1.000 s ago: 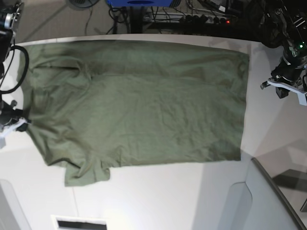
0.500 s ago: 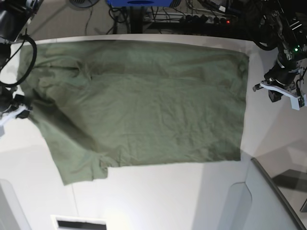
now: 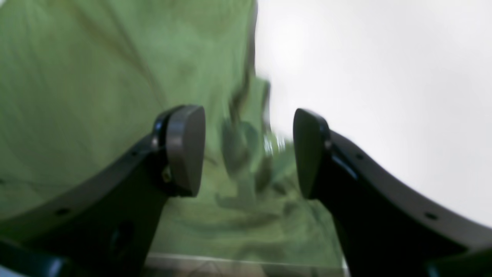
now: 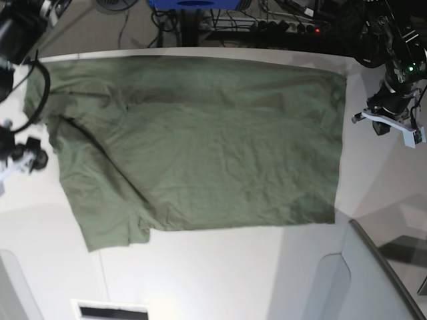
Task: Layout the t-shirt on the table in an organized manner, then fold the t-shirt properly
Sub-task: 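Grasp the shirt's side edge with the right gripper near the hem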
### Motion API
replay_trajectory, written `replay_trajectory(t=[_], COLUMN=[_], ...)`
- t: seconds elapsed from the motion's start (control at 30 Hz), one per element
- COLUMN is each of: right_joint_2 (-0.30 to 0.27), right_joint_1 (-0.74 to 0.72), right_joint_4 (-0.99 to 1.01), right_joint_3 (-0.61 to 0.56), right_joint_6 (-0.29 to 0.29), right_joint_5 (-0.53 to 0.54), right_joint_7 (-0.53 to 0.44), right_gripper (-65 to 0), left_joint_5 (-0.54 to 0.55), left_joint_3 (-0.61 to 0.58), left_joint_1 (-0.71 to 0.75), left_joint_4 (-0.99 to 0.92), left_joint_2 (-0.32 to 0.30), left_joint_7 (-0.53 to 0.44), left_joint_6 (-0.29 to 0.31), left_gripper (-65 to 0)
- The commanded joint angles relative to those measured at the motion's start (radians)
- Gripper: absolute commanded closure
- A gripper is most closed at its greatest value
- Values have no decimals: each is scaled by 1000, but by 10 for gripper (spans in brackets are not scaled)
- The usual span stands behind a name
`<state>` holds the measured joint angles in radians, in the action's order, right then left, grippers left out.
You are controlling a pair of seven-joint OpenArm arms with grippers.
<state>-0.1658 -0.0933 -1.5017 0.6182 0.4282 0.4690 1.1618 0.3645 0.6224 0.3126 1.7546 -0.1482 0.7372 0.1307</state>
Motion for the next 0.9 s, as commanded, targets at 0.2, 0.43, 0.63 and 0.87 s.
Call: replay_trajectory(t=[0.2, 0.43, 0.63, 0.87], right_joint_2=[-128, -168, -189, -202], right_joint_1=[-262, -375, -385, -389], right_joint_4=[479, 830, 864, 901], right_joint_3=[-278, -392, -429, -432], right_joint_6=[4, 4, 4, -33], right_joint_5=[14, 14, 14, 14], right_joint_7=[-247, -477, -537, -595], right_gripper=[-347, -347, -347, -348], left_joint_5=[3, 3, 3, 3], left_joint_3=[6, 9, 9, 9], left_joint_1=[-5, 3, 4, 3], left_joint_4=[18, 18, 18, 18], left_joint_2=[-11, -12, -12, -14], left_joint_7=[-24, -24, -24, -26], left_joint_6=[2, 2, 2, 2], left_gripper=[0, 0, 0, 0])
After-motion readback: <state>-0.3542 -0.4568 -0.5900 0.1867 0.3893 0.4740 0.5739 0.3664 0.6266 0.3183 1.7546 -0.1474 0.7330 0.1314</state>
